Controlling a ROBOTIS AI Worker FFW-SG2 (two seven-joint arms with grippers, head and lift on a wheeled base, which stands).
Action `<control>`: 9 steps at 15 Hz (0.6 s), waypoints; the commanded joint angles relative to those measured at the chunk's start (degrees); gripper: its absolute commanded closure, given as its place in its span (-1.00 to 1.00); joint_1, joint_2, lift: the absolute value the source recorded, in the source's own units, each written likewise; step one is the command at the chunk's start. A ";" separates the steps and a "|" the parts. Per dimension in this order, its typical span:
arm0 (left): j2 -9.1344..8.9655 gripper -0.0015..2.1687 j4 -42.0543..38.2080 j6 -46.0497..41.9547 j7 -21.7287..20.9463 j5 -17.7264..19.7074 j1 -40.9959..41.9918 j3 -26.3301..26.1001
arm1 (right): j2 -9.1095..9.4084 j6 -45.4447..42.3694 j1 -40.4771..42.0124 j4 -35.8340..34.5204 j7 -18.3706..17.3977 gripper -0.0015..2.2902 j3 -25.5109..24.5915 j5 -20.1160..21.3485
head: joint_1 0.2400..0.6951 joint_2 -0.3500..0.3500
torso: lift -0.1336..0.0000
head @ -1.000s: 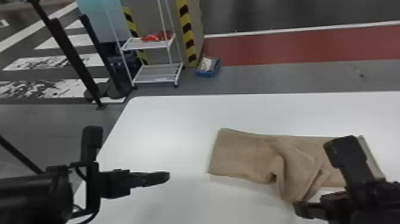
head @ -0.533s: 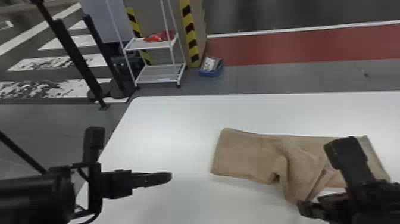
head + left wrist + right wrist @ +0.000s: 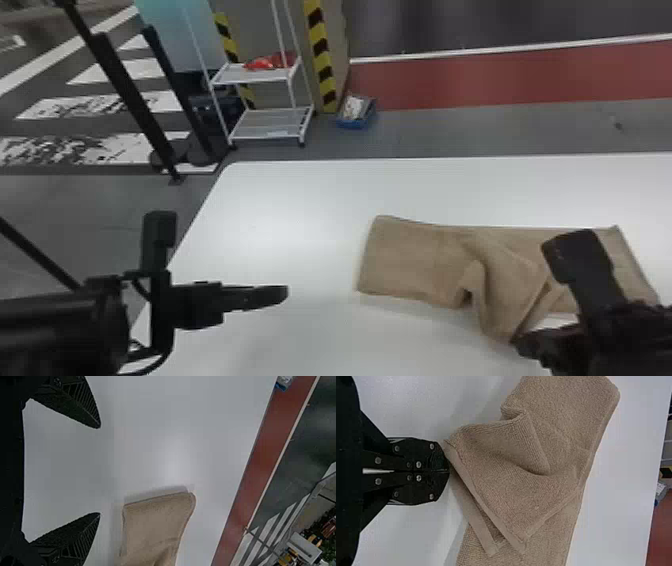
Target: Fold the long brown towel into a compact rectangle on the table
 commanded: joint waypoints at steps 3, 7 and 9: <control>0.36 -0.88 1.83 -0.77 0.19 0.00 -1.09 0.00 | 0.05 0.12 -0.76 -1.14 0.10 0.06 -1.18 -1.14 | 1.00 0.73 | -0.87; 0.36 -0.88 3.06 -1.65 0.28 0.00 -2.06 -0.18 | 0.05 0.12 -0.85 -2.81 0.54 -0.88 -4.17 -2.72 | 1.00 0.71 | -0.87; 0.45 -0.88 3.15 -1.82 0.28 0.00 -2.41 -0.18 | 0.05 0.12 -0.33 -4.57 -0.96 -1.00 -6.72 -4.57 | 1.00 0.68 | -0.87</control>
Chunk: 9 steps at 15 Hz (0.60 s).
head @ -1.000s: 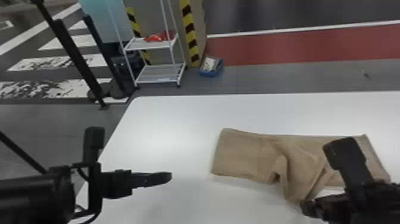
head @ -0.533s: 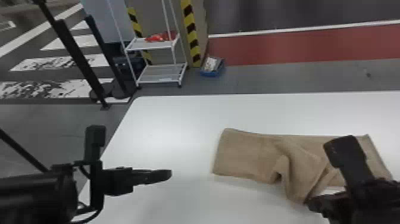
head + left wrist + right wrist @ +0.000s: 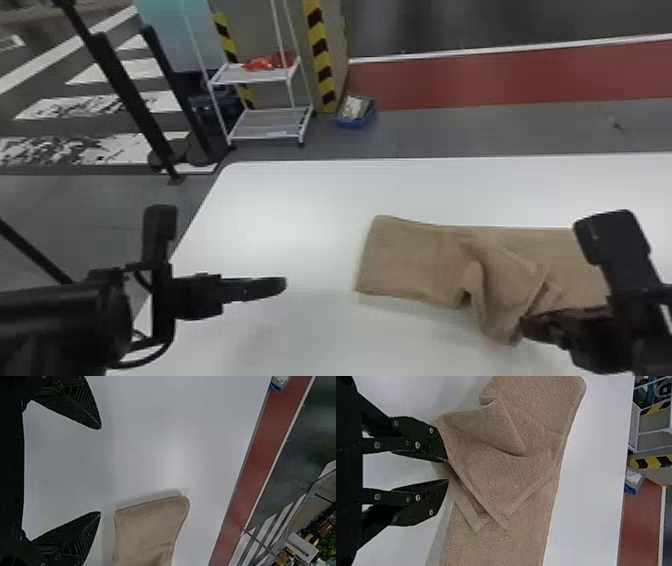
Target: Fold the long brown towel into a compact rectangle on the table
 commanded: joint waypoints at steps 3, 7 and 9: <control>0.04 -0.88 0.10 -0.13 0.00 -0.16 -0.40 -0.53 | 0.05 0.12 0.17 -1.22 -3.25 -0.94 -5.10 -5.69 | 1.00 0.60 | -0.87; 0.21 -0.88 0.18 -0.13 0.09 -0.34 -0.40 -0.71 | 0.05 0.12 0.78 -0.96 -5.27 -0.93 -4.92 -6.83 | 1.00 0.54 | -0.87; 0.56 -0.88 0.71 -0.84 0.09 -0.16 -0.40 -0.71 | 0.05 0.12 1.93 -1.13 -8.70 -0.93 -5.10 -9.38 | 1.00 0.54 | -0.87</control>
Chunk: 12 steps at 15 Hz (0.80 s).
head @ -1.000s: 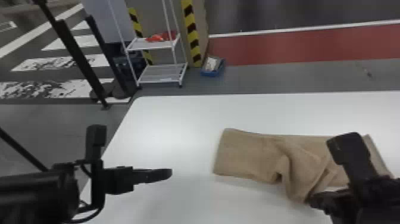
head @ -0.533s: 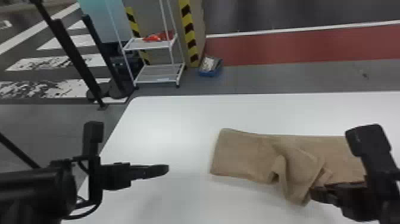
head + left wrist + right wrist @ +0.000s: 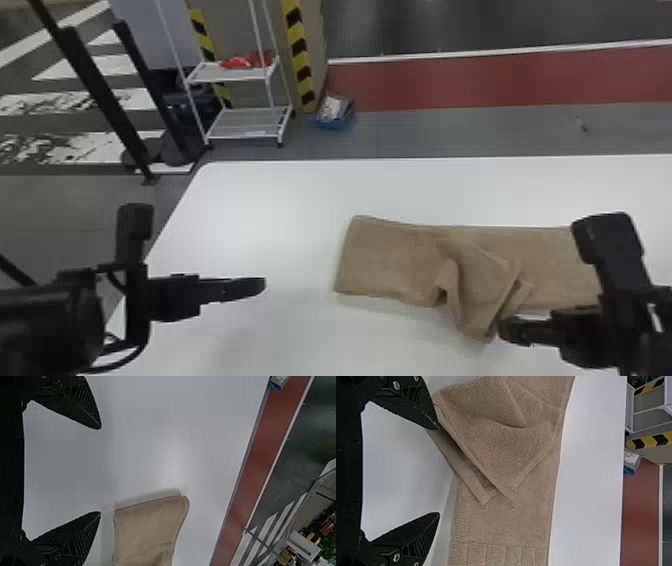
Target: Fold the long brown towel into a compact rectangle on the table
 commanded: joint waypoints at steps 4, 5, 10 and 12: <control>0.63 -0.88 0.57 -0.75 -0.44 0.08 0.09 0.00 | 0.05 0.12 4.20 -0.16 -9.35 -0.92 -2.15 -10.79 | 1.00 0.56 | -0.87; 0.63 -0.88 0.65 -0.75 -0.61 0.08 0.09 0.00 | 0.05 0.12 4.20 -0.25 -9.43 -0.92 -2.76 -11.58 | 1.00 0.56 | -0.87; 1.07 -0.88 1.01 -1.46 -0.88 0.61 0.18 0.44 | 0.05 0.12 3.50 -1.83 -10.66 -0.92 -2.94 -12.46 | 1.00 0.58 | -0.87; 1.42 -0.88 1.27 -1.46 -0.97 1.14 0.18 0.71 | 0.05 0.12 3.15 -1.74 -11.19 -0.92 -3.20 -12.55 | 1.00 0.58 | -0.87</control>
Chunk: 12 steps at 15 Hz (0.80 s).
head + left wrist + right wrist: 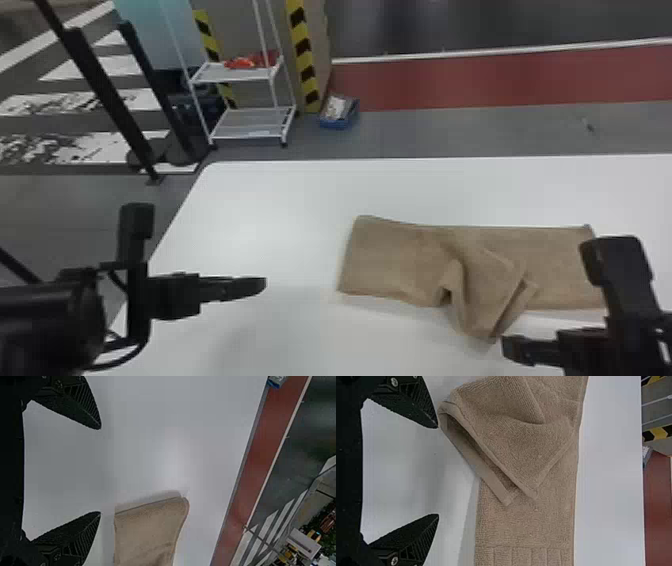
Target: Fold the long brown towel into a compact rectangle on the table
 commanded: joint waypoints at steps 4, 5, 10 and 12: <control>0.40 -0.88 1.07 -1.27 -0.14 0.44 0.09 0.20 | 0.05 -0.70 -0.32 1.16 -2.43 -0.92 -1.96 -4.58 | 1.00 0.57 | -0.87; 0.58 -0.88 1.42 -2.15 -0.05 0.44 0.09 0.20 | 0.05 -4.39 -0.32 1.69 -2.95 -0.92 -2.75 -6.34 | 1.00 0.57 | -0.87; 0.67 -0.88 1.51 -2.50 -0.05 0.79 0.00 0.29 | 0.05 -9.32 -0.32 1.95 -5.33 -0.92 -3.81 -9.85 | 1.00 0.57 | -0.87; 0.67 -0.88 1.60 -2.50 0.21 0.70 -0.09 0.20 | 0.05 -10.02 -0.24 2.39 -5.33 -0.92 -4.16 -10.82 | 1.00 0.58 | -0.87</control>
